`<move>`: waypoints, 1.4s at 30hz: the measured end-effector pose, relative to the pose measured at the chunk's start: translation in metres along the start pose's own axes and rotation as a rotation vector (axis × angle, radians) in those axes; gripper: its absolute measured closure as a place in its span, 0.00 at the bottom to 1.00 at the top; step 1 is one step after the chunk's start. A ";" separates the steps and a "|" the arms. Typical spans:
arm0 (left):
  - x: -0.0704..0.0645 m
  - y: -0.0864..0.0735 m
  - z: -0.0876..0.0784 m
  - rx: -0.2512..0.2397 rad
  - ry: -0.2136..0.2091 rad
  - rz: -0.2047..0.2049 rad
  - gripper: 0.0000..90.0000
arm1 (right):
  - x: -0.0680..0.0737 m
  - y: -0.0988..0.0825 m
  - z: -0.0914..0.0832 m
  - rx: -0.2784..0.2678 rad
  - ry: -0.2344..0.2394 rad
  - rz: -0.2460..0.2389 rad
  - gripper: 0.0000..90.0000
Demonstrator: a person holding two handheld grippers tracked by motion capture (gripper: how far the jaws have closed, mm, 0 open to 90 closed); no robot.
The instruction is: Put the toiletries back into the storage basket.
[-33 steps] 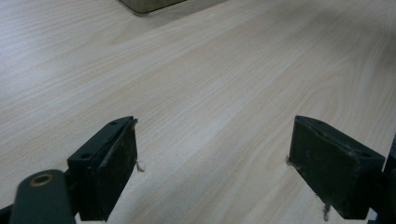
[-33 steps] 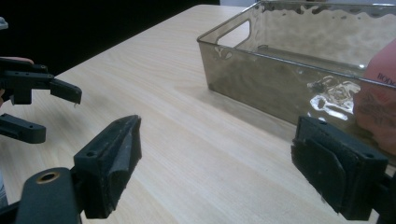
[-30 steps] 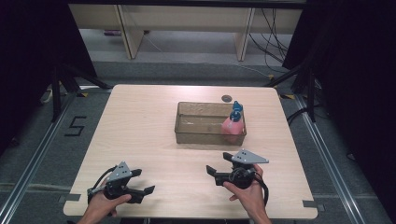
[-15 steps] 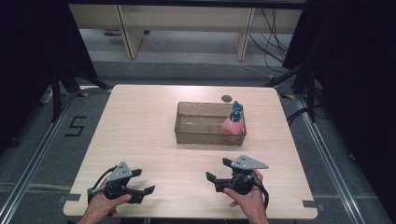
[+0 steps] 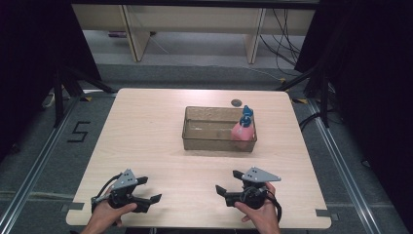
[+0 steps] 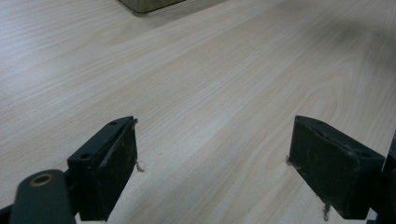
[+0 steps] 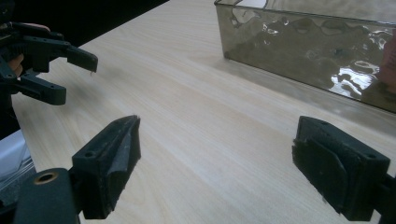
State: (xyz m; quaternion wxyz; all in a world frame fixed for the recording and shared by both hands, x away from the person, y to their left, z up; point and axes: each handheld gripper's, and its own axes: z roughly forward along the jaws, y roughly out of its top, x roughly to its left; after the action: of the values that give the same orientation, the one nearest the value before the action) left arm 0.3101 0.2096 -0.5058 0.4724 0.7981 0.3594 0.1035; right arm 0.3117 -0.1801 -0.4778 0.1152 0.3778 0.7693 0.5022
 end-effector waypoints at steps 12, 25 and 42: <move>0.000 0.000 0.000 0.002 -0.007 0.000 0.16 | 0.003 -0.009 -0.002 0.012 -0.005 -0.003 0.18; 0.000 0.000 0.000 0.018 -0.012 0.006 0.16 | 0.009 -0.017 -0.009 0.029 -0.013 -0.008 0.19; 0.000 0.000 0.001 0.024 -0.013 0.026 0.16 | 0.015 -0.024 -0.016 0.052 -0.016 -0.008 0.19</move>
State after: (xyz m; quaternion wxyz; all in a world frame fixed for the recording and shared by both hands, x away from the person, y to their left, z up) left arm 0.3109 0.2091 -0.5067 0.4635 0.8091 0.3472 0.1001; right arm 0.2815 -0.1857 -0.4882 0.1135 0.3815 0.7828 0.4783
